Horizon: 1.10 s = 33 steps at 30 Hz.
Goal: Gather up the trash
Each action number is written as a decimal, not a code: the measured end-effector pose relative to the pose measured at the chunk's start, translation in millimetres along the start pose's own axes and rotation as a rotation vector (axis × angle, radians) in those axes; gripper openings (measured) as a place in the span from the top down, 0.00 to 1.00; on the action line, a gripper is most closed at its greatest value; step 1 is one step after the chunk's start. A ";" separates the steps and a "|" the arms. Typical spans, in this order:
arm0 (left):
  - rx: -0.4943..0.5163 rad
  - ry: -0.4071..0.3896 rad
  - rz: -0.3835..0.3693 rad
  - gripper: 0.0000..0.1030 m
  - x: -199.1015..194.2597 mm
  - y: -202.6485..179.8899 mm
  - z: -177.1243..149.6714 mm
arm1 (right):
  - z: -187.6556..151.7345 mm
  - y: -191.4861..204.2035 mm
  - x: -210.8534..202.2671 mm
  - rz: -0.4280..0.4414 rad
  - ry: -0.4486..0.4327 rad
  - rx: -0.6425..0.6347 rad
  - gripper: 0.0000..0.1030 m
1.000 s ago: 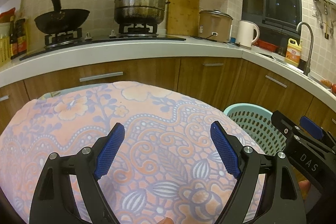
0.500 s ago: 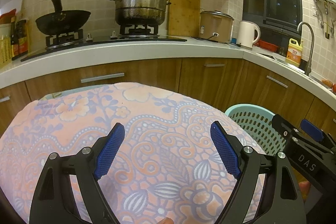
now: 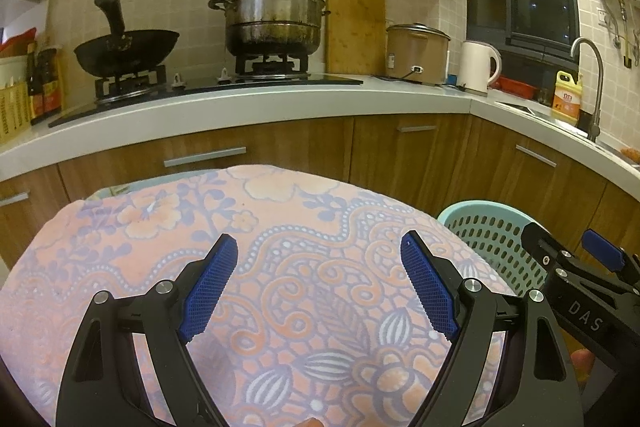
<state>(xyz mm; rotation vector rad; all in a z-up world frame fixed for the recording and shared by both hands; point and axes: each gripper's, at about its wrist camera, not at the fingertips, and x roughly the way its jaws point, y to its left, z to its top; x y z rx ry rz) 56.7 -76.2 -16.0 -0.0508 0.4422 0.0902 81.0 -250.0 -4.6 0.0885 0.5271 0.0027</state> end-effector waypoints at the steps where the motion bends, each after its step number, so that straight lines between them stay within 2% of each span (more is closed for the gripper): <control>1: 0.001 -0.001 0.001 0.21 -0.2 -0.5 -0.1 | 0.0 0.6 -0.2 -0.001 -0.001 -0.003 0.13; 33: 0.002 0.004 0.013 0.21 -1.1 -1.4 -0.8 | -1.8 -2.4 1.2 -0.005 -0.003 0.003 0.12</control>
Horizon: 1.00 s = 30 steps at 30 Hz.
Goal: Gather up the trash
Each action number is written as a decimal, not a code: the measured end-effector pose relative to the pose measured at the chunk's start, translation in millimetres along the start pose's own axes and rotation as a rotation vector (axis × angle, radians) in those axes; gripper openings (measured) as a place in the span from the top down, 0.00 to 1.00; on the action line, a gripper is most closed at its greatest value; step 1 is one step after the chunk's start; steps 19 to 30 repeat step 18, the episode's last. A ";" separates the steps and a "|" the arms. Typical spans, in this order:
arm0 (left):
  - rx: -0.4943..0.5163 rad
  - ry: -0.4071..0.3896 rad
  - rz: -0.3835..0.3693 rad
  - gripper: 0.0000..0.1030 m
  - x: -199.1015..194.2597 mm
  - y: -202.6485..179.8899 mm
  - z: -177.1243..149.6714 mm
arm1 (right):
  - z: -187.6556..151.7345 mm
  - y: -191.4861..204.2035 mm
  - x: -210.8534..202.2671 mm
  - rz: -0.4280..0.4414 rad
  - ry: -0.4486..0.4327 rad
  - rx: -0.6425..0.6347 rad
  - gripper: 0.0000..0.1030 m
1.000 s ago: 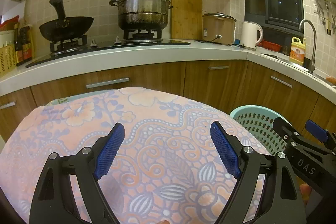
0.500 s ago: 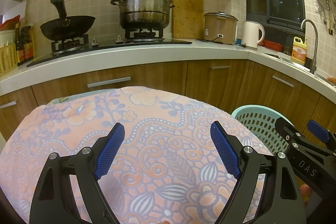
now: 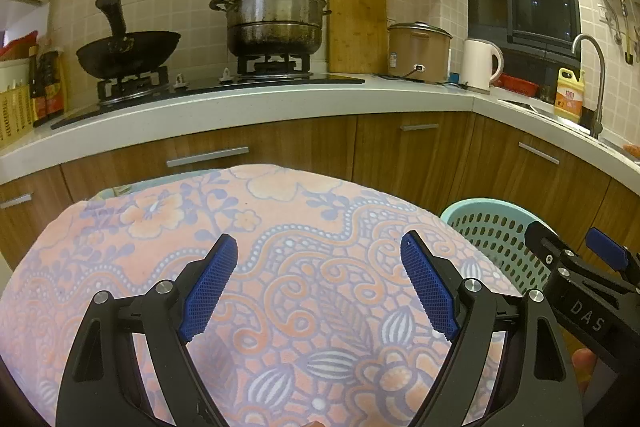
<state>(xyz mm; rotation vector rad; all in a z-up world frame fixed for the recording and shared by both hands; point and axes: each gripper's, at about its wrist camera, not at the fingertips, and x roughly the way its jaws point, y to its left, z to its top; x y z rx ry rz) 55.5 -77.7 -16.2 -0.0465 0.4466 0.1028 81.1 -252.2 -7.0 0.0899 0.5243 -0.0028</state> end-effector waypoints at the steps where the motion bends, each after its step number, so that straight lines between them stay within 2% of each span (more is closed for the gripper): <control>1: 0.000 0.000 0.001 0.21 -0.1 -0.1 0.0 | -0.4 0.5 0.0 -0.001 -0.001 -0.002 0.12; 10: -0.003 -0.005 -0.004 0.20 0.6 2.5 0.2 | -2.0 0.9 -0.8 -0.003 -0.004 -0.012 0.12; 13: -0.012 0.009 0.009 0.17 2.8 3.5 -0.2 | -2.5 1.4 -1.1 -0.003 -0.003 -0.014 0.12; 30: -0.012 0.014 0.003 0.17 3.7 4.9 0.0 | -3.2 3.4 -2.0 -0.010 -0.009 -0.026 0.10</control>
